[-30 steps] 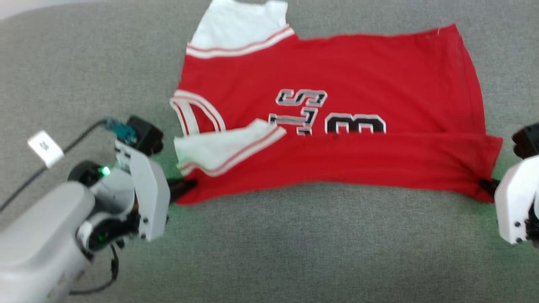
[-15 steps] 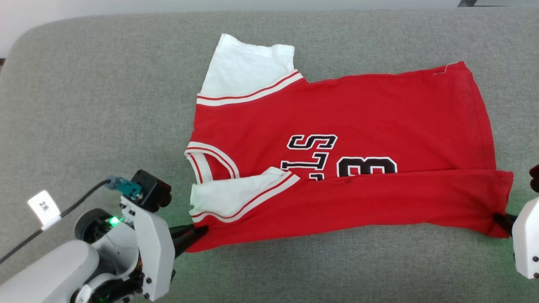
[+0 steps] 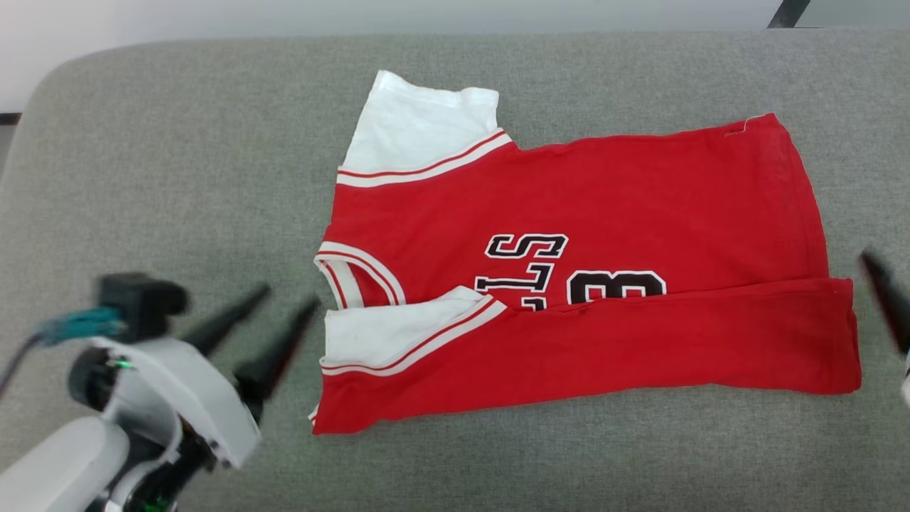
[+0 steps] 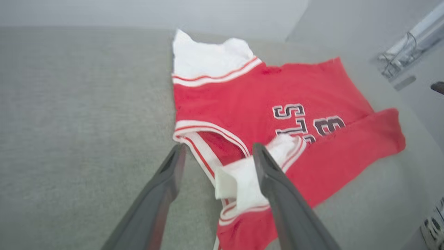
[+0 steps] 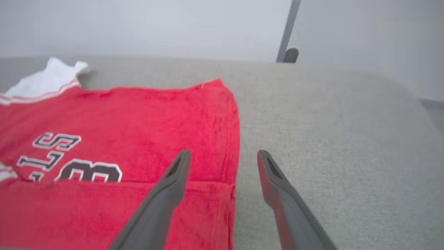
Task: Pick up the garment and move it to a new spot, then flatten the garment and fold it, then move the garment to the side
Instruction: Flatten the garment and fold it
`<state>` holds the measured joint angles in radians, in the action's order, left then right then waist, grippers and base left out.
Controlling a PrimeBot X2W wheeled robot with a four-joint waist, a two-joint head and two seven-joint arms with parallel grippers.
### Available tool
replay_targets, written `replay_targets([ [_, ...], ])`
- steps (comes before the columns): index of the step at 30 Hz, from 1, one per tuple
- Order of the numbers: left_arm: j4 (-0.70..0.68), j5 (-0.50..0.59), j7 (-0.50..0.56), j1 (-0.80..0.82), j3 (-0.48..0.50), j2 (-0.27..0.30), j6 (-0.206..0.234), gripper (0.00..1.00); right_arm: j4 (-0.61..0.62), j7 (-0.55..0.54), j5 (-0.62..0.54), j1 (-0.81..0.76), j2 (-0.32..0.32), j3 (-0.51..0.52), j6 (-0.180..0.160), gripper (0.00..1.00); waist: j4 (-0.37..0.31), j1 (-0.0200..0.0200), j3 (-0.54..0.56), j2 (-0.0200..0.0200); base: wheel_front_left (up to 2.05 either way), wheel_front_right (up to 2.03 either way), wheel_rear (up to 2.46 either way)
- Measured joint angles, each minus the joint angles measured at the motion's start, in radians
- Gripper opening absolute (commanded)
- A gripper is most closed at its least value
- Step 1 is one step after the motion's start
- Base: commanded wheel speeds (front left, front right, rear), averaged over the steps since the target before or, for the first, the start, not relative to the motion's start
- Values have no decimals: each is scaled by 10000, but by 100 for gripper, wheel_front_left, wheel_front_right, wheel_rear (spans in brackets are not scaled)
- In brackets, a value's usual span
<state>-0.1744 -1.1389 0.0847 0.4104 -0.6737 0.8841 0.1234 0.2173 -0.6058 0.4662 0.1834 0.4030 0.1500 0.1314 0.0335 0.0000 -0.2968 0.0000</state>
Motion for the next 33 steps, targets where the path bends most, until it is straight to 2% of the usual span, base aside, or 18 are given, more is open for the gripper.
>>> replay_targets([
  [5, 349, 399, -1822, -91, 813, -387, 435, 100, -21, 2368, -727, 334, -1206, 546, -2, 100, -24, 0, -12, 0, 0, 0, 0],
  [8, 970, 696, -2426, 348, 1175, -543, 491, 100, -267, 3509, -1035, 517, -1799, 522, -2, 100, -98, 0, -76, 0, 0, 0, 0],
  [13, 2408, 984, -2579, 2089, 1557, -717, 180, 100, -709, 4686, -1241, 936, -2336, 82, 0, 100, -356, 0, -320, 0, 0, 0, 0],
  [19, 4803, 1779, -1628, 4892, 1150, -825, -830, 100, -1099, 5216, -1329, 1405, -2694, -460, 0, 100, -878, 0, -802, 0, 0, 0, 0],
  [27, 8046, 2343, 226, 7708, 113, -1436, -2238, 100, -1446, 5682, -1256, 1632, -2949, -863, 0, 100, -1737, 0, -1583, 0, 0, 0, 0],
  [30, 8890, 2155, 1371, 8305, -353, -1584, -2474, 100, -1486, 5756, -1227, 1656, -3024, -1011, 0, 100, -2076, 0, -1829, 0, 0, 0, 0],
  [33, 9430, 1616, 3114, 8668, -869, -1657, -2512, 100, -1551, 5789, -1156, 1711, -3078, -1174, 0, 100, -2397, 0, -2046, 0, 0, 0, 0],
])
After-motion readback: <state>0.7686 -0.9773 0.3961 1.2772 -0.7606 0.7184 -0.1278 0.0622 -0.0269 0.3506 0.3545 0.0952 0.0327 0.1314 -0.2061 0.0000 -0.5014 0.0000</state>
